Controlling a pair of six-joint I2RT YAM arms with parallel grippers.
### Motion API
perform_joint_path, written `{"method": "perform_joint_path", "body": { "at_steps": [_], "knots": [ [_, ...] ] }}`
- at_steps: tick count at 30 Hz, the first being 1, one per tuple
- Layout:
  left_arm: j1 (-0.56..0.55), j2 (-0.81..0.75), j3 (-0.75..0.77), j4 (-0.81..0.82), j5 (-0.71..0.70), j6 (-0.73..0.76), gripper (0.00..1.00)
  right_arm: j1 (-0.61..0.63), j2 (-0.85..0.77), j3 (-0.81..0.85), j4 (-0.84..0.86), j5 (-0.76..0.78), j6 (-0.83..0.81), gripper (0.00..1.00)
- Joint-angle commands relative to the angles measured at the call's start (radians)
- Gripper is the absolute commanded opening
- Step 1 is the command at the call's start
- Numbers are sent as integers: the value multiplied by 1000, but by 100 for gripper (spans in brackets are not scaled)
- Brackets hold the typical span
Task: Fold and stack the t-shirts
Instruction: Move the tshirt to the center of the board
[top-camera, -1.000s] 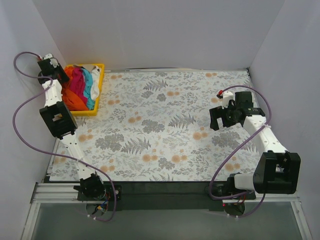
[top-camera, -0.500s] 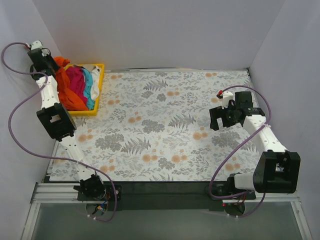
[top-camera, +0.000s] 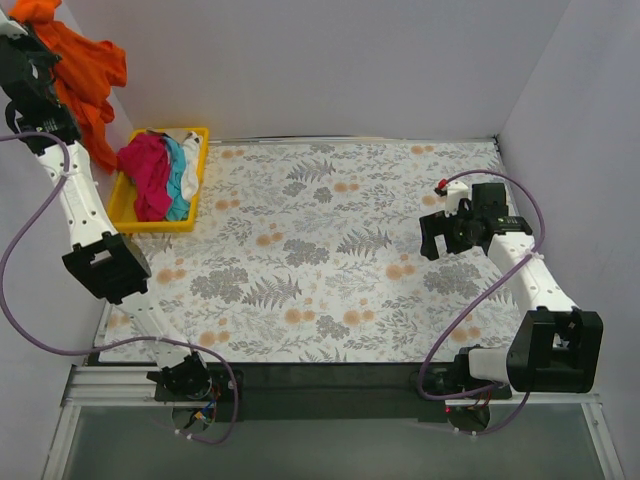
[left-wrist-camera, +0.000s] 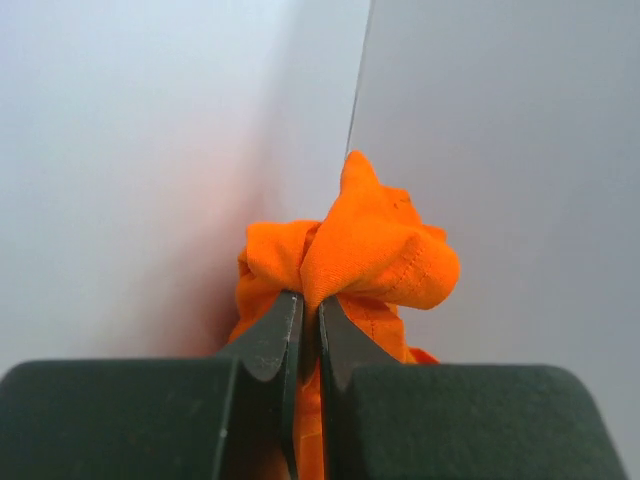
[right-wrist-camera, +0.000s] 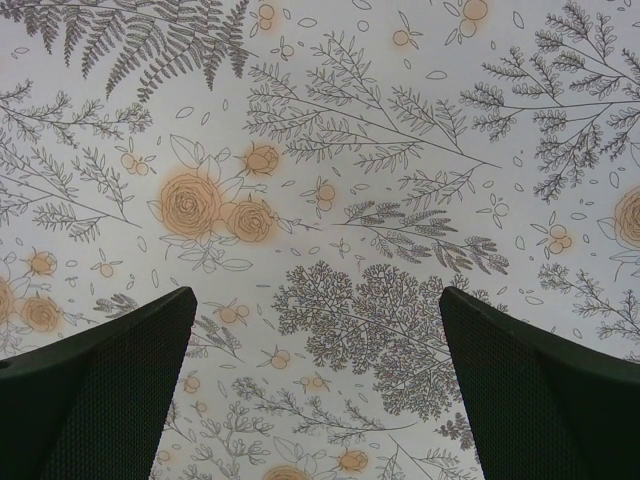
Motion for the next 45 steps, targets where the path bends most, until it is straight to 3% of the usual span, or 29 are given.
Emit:
{"method": "perform_joint_path", "body": {
  "at_steps": [1,8,16,21,26,32,35,38,40,42,45],
  "knots": [
    [2,-119,29,78,32,-58,0,0,-39,35,-5,-2,7,98],
    [-21,-298,-103,28,293,-201,0,0,-52,49,-5,3,9,98],
    [-130,-469,-349,-97,604,-196,0,-2,-52,104,-31,7,11,98],
    [-292,-550,-506,-195,724,-134,0,-2,-47,141,-52,3,3,98],
    [-513,-610,-675,-213,712,-61,0,-6,-42,164,-71,0,-3,98],
    [-659,-517,-622,-183,817,-114,0,-38,-23,205,-101,-22,-3,98],
    [-657,-463,-565,-181,925,-141,0,-51,-9,236,-121,-34,-6,98],
    [-647,-480,-609,-386,989,21,0,-54,-4,248,-140,-45,-14,98],
    [-625,-517,-726,-481,989,168,0,-54,-1,247,-144,-49,-29,98],
    [-556,-543,-842,-541,983,230,5,-54,8,247,-149,-56,-46,98],
    [-412,-555,-1039,-545,971,268,38,-52,31,239,-155,-94,-63,98]
  ]
}}
